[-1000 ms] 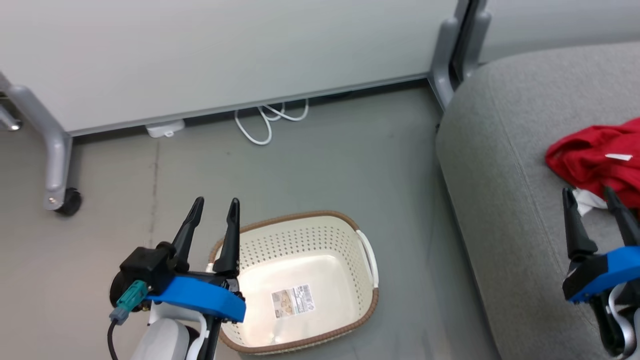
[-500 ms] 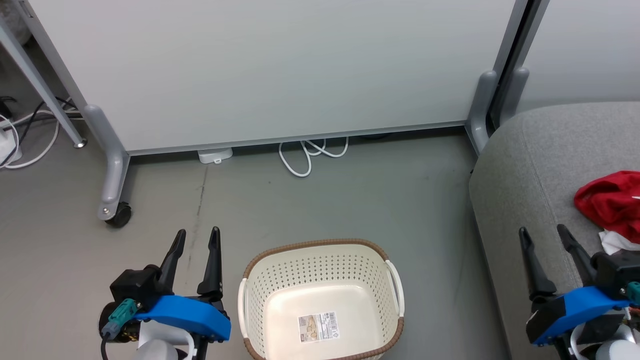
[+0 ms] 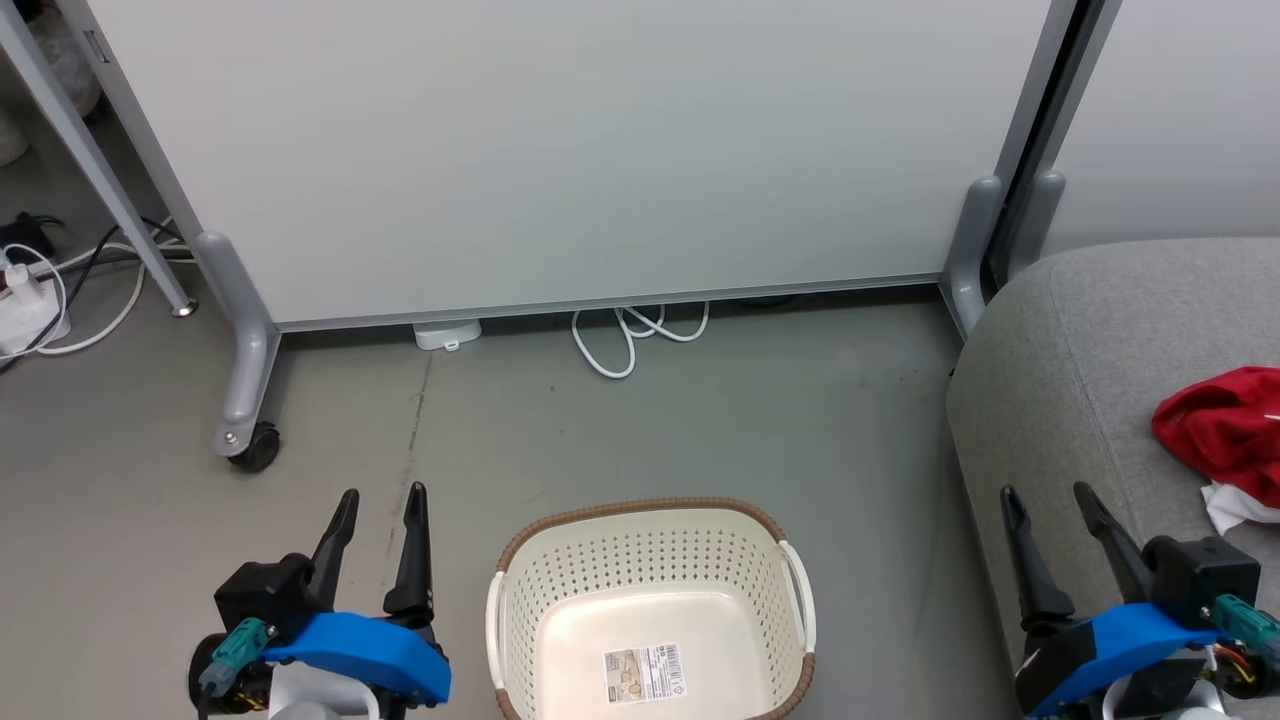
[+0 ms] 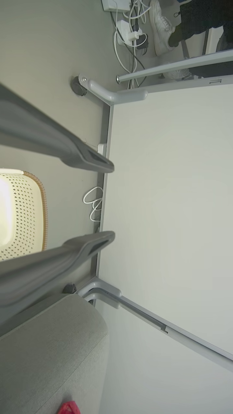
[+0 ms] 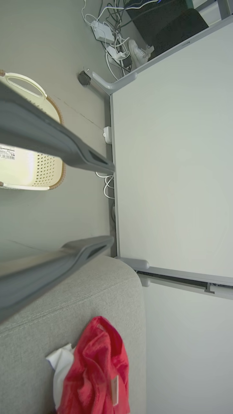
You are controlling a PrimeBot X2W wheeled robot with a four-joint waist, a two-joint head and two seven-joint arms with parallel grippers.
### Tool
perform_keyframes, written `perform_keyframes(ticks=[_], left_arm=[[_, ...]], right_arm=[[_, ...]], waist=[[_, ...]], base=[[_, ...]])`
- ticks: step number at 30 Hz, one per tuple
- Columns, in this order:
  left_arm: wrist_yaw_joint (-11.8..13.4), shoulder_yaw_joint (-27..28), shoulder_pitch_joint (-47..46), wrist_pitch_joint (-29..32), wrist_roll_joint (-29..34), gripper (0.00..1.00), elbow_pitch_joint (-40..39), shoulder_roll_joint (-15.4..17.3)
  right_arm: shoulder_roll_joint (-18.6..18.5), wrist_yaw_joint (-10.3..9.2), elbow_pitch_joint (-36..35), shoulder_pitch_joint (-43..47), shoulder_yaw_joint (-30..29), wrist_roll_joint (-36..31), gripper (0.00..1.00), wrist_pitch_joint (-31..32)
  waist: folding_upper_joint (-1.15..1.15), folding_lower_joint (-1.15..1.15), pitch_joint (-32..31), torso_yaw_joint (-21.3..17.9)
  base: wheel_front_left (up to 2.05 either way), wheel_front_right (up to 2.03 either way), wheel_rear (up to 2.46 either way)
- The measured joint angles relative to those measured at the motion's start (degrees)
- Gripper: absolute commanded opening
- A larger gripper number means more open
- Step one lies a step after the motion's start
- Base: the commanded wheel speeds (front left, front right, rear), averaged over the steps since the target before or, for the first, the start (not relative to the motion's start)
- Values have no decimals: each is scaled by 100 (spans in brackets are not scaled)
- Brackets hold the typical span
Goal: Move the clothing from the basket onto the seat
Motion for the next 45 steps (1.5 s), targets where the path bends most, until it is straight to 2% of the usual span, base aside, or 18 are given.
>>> perform_keyframes(ticks=[22, 23, 30, 45], left_arm=[[0, -66, 19, 0, -8, 100, 64, 12], [0, -77, 19, 0, -11, 0, 66, 14], [1, -59, 357, 91, -130, 0, 321, -59], [1, 213, 360, 497, -1479, 0, -7, -93]], right_arm=[[48, 0, 114, -4, 82, 71, 100, -32], [52, 0, 119, -4, 85, 79, 0, -32], [100, 0, 464, 96, 69, 199, 0, 45], [112, 0, 469, 81, 35, 1803, 0, 211]], waist=[[0, 0, 4, -33], [0, 0, 5, -30], [0, 1, 4, -37], [0, 0, 7, -81]], base=[[0, 0, 0], [0, 0, 0], [0, 0, 0], [0, 0, 0]])
